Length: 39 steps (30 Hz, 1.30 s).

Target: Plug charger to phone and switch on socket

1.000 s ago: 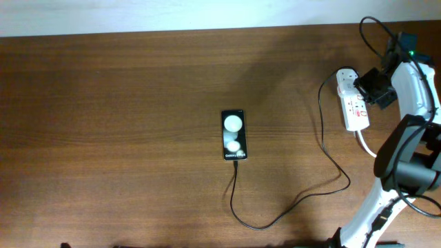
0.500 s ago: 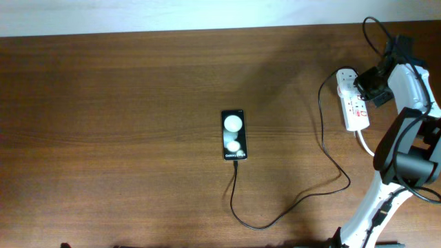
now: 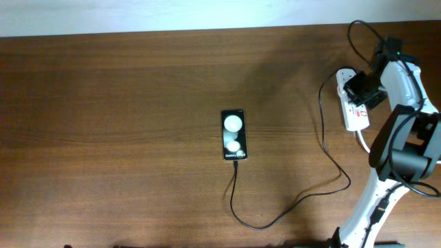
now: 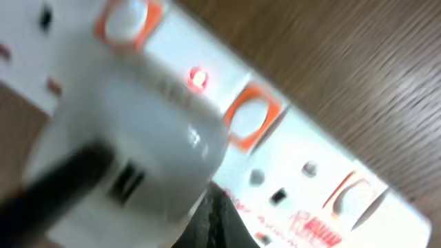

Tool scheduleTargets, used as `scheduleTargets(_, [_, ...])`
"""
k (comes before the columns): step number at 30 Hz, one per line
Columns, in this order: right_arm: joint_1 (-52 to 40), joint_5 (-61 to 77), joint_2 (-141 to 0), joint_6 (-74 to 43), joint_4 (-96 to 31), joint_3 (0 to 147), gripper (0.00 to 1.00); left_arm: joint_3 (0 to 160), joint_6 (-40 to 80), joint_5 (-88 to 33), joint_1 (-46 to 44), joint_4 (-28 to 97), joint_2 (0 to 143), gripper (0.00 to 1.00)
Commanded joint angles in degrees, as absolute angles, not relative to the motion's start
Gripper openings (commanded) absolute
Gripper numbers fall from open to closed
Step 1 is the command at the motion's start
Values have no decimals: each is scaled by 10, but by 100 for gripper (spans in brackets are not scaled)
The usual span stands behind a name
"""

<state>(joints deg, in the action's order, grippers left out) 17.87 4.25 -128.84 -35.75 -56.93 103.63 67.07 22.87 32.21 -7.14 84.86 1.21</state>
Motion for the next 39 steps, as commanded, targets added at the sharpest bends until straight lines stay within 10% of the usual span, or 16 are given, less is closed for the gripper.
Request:
scheduleTargets(1, [191, -12, -1270, -371, -619, 1027, 4, 672, 222, 329, -69, 839, 9, 99])
scheduleTargets(20, [186, -30, -600, -368, -809, 1027, 4, 17, 154, 155, -70, -34, 9, 99])
scheduleTargets(30, [187, -15, -574, -353, -897, 1027, 7, 5, 93, 92, -70, 39, 11, 99])
scheduleTargets(33, [187, -16, -574, -353, -944, 1027, 58, 5, 93, 92, -70, 39, 11, 99])
scheduleTargets(34, [187, -16, -574, -352, -973, 1026, 99, 5, 93, 92, -70, 39, 11, 99])
scheduleTargets(39, [187, -22, -577, -353, -973, 1025, 99, 5, 93, 92, -70, 39, 11, 99])
